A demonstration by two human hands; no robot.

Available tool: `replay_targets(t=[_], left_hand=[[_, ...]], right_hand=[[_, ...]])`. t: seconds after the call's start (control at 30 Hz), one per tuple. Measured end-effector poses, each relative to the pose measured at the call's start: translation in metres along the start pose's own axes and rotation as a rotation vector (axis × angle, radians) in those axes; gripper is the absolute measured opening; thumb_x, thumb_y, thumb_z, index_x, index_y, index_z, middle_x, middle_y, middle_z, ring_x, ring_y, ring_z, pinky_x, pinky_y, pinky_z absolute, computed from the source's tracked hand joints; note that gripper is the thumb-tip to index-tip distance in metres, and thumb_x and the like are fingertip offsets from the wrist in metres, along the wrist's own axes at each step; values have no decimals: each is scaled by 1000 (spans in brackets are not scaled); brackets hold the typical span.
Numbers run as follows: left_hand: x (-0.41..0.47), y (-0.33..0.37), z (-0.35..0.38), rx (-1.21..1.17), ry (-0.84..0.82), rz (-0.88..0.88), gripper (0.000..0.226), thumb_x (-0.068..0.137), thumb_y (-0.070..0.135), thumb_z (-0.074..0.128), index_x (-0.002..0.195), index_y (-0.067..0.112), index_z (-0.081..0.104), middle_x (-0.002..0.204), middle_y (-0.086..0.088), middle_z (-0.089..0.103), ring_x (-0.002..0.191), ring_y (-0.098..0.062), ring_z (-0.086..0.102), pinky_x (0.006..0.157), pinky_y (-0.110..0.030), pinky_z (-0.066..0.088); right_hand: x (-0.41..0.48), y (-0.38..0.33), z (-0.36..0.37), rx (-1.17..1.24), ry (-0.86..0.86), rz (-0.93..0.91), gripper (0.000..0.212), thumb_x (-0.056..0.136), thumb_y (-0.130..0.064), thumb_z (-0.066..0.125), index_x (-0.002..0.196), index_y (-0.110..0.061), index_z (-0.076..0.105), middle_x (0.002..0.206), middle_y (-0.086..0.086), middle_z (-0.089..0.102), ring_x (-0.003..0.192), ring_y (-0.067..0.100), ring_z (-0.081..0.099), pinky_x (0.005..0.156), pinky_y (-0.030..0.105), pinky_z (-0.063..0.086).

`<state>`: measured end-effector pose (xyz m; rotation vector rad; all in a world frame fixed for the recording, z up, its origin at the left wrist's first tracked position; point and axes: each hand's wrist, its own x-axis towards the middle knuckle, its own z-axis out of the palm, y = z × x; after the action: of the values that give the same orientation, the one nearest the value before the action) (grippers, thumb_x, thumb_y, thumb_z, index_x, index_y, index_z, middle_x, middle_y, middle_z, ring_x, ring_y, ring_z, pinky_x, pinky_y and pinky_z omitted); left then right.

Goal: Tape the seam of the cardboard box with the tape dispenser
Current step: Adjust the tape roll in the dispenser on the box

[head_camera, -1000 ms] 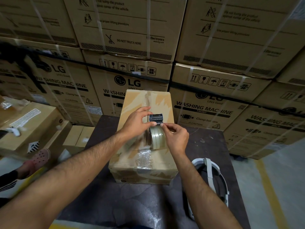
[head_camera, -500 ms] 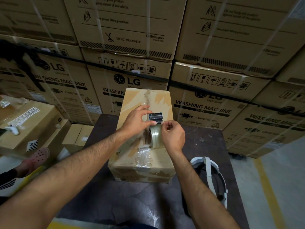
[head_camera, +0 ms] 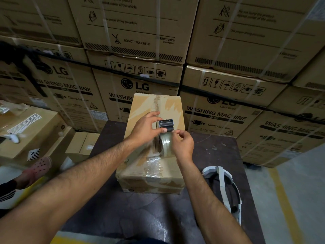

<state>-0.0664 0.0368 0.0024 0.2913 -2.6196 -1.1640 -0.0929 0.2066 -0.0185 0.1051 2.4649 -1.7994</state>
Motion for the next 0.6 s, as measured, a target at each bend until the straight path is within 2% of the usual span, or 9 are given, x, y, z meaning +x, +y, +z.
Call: replay_targets(t=[0.1, 0.27, 0.6], left_hand=[[-1, 0, 0, -3, 0, 1, 54, 82, 37, 86, 131, 18, 71, 154, 7, 52, 143, -12, 45, 122, -41, 35], [0, 0, 1, -5, 1, 5, 53, 82, 36, 87, 129, 16, 72, 153, 5, 54, 142, -12, 47, 122, -38, 35], [0, -1, 2, -3, 8, 3, 49, 86, 34, 84, 130, 16, 71, 152, 7, 55, 140, -10, 48, 121, -37, 36]], right_hand=[[-3, 7, -7, 43, 7, -42, 20, 89, -31, 81, 109, -29, 78, 116, -13, 74, 113, 6, 66, 100, 29, 51], [-3, 4, -12, -15, 40, -91, 17, 88, -37, 84, 104, -29, 84, 108, -14, 79, 106, 3, 70, 95, 25, 53], [-4, 5, -14, -47, 52, -162, 11, 91, -38, 82, 99, -31, 85, 85, -22, 78, 82, -5, 72, 83, 28, 61]])
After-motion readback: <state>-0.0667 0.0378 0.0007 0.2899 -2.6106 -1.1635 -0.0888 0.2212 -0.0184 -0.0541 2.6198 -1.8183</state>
